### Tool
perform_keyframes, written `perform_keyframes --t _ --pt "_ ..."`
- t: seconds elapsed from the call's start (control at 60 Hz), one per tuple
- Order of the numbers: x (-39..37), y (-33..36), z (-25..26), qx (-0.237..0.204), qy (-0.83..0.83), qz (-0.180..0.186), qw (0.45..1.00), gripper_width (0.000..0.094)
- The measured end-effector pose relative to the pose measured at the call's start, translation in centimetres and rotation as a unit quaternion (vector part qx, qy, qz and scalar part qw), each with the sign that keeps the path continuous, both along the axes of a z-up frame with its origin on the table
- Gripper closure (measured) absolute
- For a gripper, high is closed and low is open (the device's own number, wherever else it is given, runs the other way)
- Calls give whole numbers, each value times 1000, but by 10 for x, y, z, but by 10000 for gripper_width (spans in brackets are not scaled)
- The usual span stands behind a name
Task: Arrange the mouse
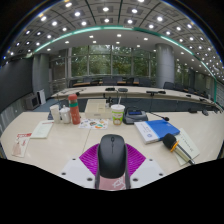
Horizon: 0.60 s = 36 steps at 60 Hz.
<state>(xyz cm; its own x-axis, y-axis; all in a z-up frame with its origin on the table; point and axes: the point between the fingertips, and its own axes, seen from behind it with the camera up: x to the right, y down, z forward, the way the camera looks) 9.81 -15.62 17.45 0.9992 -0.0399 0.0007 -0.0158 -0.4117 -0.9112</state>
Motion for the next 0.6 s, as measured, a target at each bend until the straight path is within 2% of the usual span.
perform_keyframes --t 0.183,0.3,0.4,0.45,0.5,0.567,0.6 --pt "69 -1 -116 -75 -13 3 997 596" --pt "83 -4 -163 -109 5 4 994 583" --pt "85 -9 -186 -135 25 3 990 483" --pt "84 -9 -183 -129 27 5 991 440" --pt "84 -13 -182 -134 26 6 991 314" --pt "82 -19 -175 -138 27 7 990 76" --pt "82 -25 -167 -140 26 5 990 78"
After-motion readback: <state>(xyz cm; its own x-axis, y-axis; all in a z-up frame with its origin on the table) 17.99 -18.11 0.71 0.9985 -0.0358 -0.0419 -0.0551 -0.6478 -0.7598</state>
